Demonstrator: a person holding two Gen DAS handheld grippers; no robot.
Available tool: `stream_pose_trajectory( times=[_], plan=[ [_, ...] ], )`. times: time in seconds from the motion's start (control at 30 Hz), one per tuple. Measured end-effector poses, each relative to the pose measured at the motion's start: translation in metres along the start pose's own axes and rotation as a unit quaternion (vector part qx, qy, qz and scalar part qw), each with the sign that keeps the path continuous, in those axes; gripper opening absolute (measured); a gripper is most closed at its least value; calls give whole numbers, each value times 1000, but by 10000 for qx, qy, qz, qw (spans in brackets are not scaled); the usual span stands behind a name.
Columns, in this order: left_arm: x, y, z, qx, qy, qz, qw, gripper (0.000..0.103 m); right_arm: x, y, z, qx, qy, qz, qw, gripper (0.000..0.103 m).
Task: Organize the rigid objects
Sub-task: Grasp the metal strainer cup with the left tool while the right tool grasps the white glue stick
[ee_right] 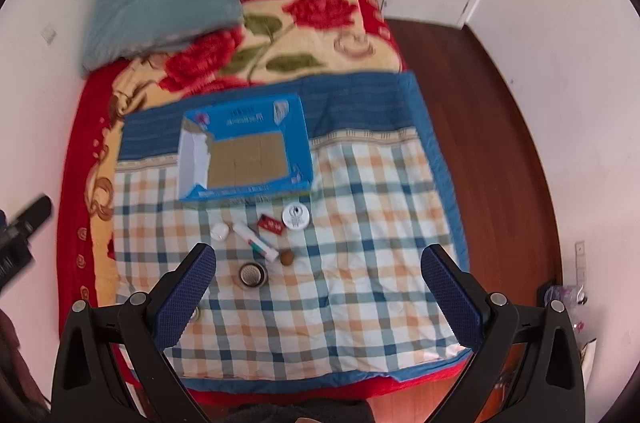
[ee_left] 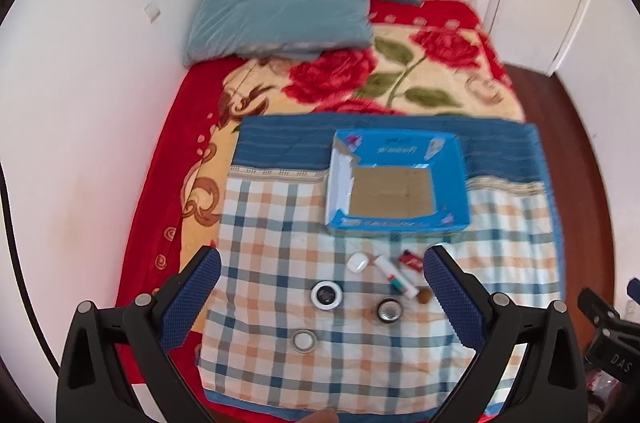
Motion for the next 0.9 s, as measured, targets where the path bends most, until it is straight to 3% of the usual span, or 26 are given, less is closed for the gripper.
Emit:
stream_pose_trajectory(
  times=[0.27, 0.5, 0.73, 0.9],
  plan=[
    [14, -156, -50, 1075, -41, -4, 9942, 103, 21, -159, -32, 736, 141, 164, 9971, 103],
    [7, -271, -104, 1699, 76, -152, 9853, 102, 64, -309, -49, 1229, 170, 451, 9912, 103],
    [-46, -357, -195, 2595, 232, -766, 9624, 99, 76, -437, -69, 1650, 40, 412, 9854, 103],
    [-81, -396, -246, 3012, 201, -1002, 9481, 98, 68, -469, -99, 1709, 259, 248, 9846, 103]
  ],
)
Point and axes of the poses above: each gripper's, at about its wrist camera, not at the fingertips, and y roughly against the way its jaws point, x to its left, z to its top, the point moved 10 cm from there along -y, roughly the way its jaws point, and after that the axes turned 7 degrees about -z, right-handed, at the moved point
